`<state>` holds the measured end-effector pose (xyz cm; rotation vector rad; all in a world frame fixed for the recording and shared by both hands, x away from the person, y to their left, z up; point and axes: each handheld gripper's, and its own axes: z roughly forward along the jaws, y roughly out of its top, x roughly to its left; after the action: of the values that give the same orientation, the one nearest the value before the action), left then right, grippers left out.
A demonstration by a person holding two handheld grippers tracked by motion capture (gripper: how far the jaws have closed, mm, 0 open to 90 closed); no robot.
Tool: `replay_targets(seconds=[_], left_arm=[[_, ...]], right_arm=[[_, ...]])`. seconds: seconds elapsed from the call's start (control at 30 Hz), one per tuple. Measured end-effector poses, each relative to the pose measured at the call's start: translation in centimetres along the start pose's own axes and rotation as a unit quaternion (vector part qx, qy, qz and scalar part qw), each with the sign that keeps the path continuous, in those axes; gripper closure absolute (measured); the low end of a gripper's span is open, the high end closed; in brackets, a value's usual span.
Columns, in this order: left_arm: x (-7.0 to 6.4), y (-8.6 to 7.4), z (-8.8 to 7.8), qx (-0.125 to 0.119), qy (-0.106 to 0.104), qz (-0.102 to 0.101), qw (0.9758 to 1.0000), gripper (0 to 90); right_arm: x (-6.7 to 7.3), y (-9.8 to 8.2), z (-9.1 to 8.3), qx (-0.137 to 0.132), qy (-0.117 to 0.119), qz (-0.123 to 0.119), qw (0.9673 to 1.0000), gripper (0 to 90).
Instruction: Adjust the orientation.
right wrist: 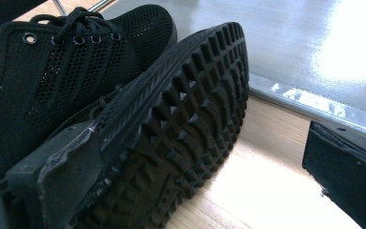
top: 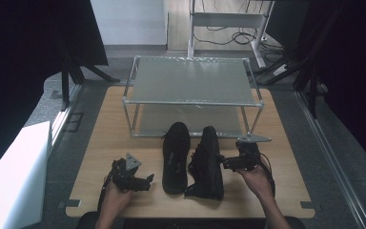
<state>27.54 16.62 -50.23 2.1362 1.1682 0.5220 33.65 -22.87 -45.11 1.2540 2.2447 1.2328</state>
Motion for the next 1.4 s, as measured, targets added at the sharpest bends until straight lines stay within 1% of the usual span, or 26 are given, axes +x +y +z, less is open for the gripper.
replay_targets(seconds=[0.13,0.2,0.33,0.4,0.43,0.53,0.67,0.77,0.93,1.03,1.07,1.1,1.13,1.2,1.27,1.3,1.33,1.37,1.4], left_arm=[[0.0,0.0,0.1,0.003,-0.001,0.000,1.0000,0.0],[-0.1,-0.1,0.2,0.006,-0.001,0.003,1.0000,0.0],[-0.1,-0.1,0.3,0.011,-0.001,0.005,0.9999,0.0],[-0.1,-0.1,0.3,0.012,-0.001,0.006,0.9999,0.0],[-0.2,-0.1,0.4,0.013,0.000,0.006,0.9999,0.0],[-0.1,-0.2,0.4,0.016,0.000,0.007,0.9998,0.0],[-0.1,-0.2,0.5,0.018,0.000,0.006,0.9998,0.0],[-0.1,-0.1,0.5,0.017,-0.001,0.005,0.9998,0.0],[-0.1,-0.1,0.6,0.018,-0.002,0.005,0.9998,0.0],[-0.2,-0.1,0.6,0.018,-0.003,0.005,0.9998,0.0],[-0.2,-0.1,0.6,0.018,-0.003,0.005,0.9998,0.0],[-0.1,-0.1,0.5,0.017,-0.004,0.004,0.9998,0.0],[-0.1,-0.1,0.5,0.016,-0.005,0.004,0.9998,0.0],[-0.1,-0.1,0.5,0.015,-0.006,0.002,0.9999,0.0],[0.0,-0.1,0.5,0.015,-0.007,0.001,0.9999,0.0],[0.0,-0.1,0.4,0.014,-0.009,-0.001,0.9999,0.0],[0.0,-0.1,0.4,0.014,-0.009,-0.002,0.9999,0.0],[0.0,-0.1,0.4,0.014,-0.009,-0.002,0.9999,0.0],[0.1,-0.1,0.4,0.014,-0.010,-0.003,0.9999,0.0]], right_arm=[[0.2,0.1,0.4,0.005,-0.002,-0.004,1.0000,0.0],[0.2,0.0,0.5,0.011,-0.005,-0.008,0.9999,0.0],[0.1,0.0,0.1,0.012,-0.016,-0.017,0.9996,0.0],[-0.1,-0.1,0.0,0.011,-0.017,-0.015,0.9997,0.0],[-0.5,-0.4,-0.4,0.007,-0.018,-0.007,0.9998,0.0],[-1.0,-0.7,-0.9,0.002,-0.022,0.004,0.9997,0.0],[-1.9,-1.2,-1.9,-0.004,-0.035,0.014,0.9993,0.6],[-2.6,-1.8,-2.7,-0.006,-0.045,0.023,0.9987,1.6],[-3.7,-2.7,-3.6,-0.006,-0.056,0.035,0.9978,4.7],[-4.3,-3.2,-3.9,-0.004,-0.058,0.043,0.9974,5.9],[-4.3,-3.2,-3.9,-0.004,-0.058,0.043,0.9974,5.9],[-4.8,-3.5,-4.0,0.000,-0.060,0.048,0.9970,6.5],[-5.0,-3.6,-4.1,0.005,-0.063,0.048,0.9969,7.1],[-5.6,-4.0,-4.1,0.017,-0.077,0.043,0.9959,8.6],[-6.1,-4.3,-4.3,0.024,-0.089,0.047,0.9946,11.1],[-6.4,-4.5,-4.3,0.027,-0.092,0.049,0.9942,10.4],[-6.8,-4.6,-4.4,0.029,-0.086,0.056,0.9943,10.3],[-6.8,-4.6,-4.4,0.029,-0.086,0.056,0.9943,10.3],[-7.3,-4.9,-4.6,0.031,-0.087,0.064,0.9937,10.1]])
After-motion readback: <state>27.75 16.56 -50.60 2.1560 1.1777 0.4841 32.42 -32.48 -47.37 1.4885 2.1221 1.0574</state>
